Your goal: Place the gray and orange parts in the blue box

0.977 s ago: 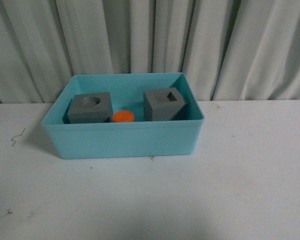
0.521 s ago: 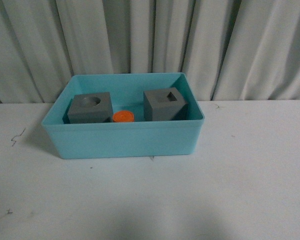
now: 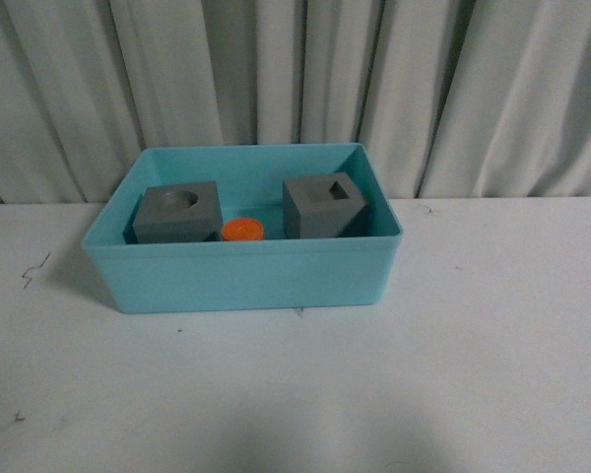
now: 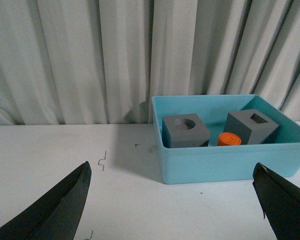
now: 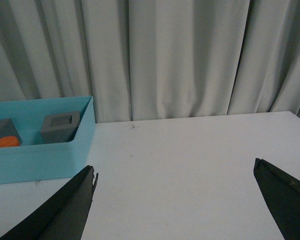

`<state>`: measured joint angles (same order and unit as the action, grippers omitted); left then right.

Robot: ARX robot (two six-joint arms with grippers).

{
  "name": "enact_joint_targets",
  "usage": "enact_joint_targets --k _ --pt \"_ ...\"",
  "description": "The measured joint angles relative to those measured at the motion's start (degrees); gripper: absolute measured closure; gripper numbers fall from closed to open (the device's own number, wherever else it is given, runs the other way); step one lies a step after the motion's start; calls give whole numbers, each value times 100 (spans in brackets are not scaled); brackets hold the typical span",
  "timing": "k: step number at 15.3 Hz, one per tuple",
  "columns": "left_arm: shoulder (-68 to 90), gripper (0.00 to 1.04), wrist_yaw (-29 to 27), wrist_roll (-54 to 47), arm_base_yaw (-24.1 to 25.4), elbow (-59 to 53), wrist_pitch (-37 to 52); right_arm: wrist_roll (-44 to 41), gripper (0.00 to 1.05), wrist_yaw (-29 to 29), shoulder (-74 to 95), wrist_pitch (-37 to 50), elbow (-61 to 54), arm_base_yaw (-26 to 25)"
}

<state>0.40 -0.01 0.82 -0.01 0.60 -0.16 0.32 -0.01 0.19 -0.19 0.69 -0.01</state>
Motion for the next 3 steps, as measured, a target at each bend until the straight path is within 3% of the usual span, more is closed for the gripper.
enact_joint_targets --k 3 --pt "0 7 0 0 0 0 0 0 6 0 0 0 0 0"
